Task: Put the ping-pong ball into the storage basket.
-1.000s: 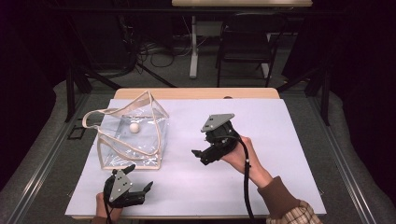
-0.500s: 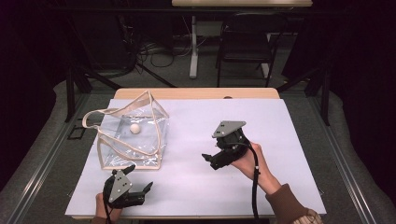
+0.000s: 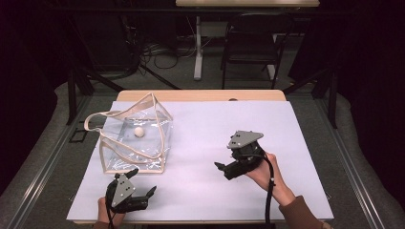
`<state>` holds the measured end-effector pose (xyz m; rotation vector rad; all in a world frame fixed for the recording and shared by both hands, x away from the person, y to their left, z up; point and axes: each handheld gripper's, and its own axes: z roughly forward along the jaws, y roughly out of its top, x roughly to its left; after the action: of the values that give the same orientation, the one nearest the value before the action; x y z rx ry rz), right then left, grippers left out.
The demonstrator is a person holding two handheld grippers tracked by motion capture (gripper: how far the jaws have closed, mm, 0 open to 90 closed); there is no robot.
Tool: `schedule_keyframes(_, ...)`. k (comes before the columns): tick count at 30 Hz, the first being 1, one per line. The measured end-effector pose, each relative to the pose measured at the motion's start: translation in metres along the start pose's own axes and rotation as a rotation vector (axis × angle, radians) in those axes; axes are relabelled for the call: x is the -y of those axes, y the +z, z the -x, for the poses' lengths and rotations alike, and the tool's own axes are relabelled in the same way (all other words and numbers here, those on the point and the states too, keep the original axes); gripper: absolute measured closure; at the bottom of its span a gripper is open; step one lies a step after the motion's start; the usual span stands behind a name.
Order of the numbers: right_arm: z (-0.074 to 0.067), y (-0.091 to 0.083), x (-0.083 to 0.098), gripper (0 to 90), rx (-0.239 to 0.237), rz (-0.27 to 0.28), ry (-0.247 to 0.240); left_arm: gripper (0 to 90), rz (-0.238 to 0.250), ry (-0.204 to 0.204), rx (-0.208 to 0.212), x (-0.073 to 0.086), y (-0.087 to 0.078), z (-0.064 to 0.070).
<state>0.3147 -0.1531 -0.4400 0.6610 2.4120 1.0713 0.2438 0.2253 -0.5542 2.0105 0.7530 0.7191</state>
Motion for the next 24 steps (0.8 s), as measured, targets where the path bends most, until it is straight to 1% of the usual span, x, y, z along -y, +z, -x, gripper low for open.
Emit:
schedule_keyframes(6, 0.0, -0.004, 0.013, 2.6, 0.01, 0.006, 0.008, 16.2, 0.002, -0.005, 0.002, 0.0, 0.0, 0.0)
schedule_keyframes(21, 0.002, -0.015, 0.04, 2.0, 0.03, 0.034, 0.051, 16.2, 0.002, -0.005, 0.001, 0.0, 0.001, 0.0)
schedule_keyframes(24, 0.001, -0.015, 0.049, 2.0, 0.036, 0.04, 0.063, 16.2, 0.002, -0.003, 0.002, 0.0, 0.001, 0.0)
